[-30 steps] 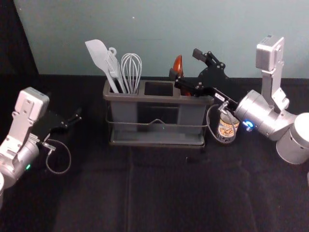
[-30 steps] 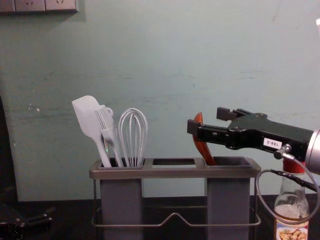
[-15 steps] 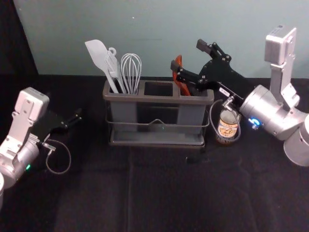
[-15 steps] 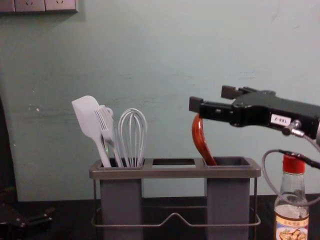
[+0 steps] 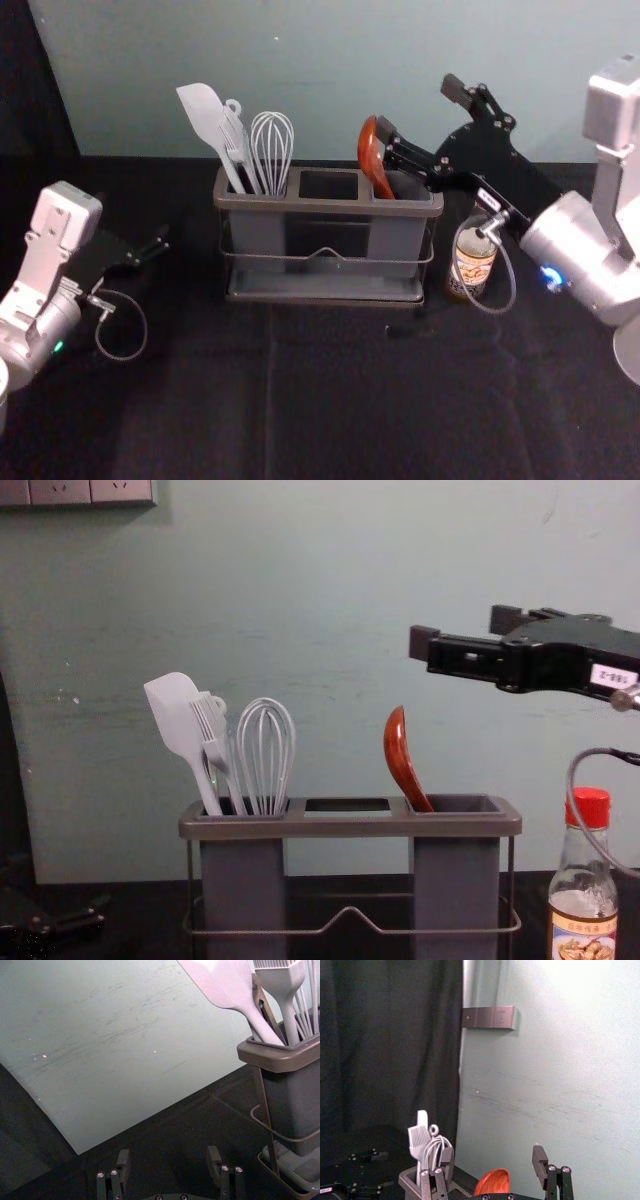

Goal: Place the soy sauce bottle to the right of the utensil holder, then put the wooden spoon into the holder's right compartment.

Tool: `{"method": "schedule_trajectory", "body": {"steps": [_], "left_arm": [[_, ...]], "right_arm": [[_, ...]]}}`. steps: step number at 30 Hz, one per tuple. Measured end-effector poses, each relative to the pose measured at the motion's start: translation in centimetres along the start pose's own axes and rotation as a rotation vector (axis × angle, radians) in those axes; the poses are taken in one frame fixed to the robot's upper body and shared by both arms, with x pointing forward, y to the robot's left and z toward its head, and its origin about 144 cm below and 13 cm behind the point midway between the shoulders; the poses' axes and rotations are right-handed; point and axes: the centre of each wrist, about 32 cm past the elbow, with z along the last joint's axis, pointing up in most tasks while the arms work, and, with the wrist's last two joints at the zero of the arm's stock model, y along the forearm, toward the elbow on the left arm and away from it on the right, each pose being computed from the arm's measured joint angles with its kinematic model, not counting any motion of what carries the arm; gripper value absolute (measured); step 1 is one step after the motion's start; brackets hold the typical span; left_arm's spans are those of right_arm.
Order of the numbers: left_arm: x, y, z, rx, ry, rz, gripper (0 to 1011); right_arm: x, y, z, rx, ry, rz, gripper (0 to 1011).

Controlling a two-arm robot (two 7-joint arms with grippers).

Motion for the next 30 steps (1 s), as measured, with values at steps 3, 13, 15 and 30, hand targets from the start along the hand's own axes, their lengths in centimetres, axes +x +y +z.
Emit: {"method": "schedule_trajectory", "body": {"steps": [3,13,15,30], "left_arm": [[0.0,0.0,0.0,0.0,0.0,0.0,1005],[0.0,0.0,0.0,0.0,0.0,0.0,1005],[0.0,0.0,0.0,0.0,0.0,0.0,1005],[0.0,0.0,0.0,0.0,0.0,0.0,1005]], "right_arm": [[-0.7,-0.9,0.1,-0.005,0.003,-0.034,1004],[-3.9,-4.8,-1.4,-0.025,-0.005,-0.157,1004],[-4.4,-5.4,-1.8,-0.025,-0.013,-0.182,1004],[-6.6,-8.9,-6.5,-0.119,-0.038,-0.364,1004]]}}
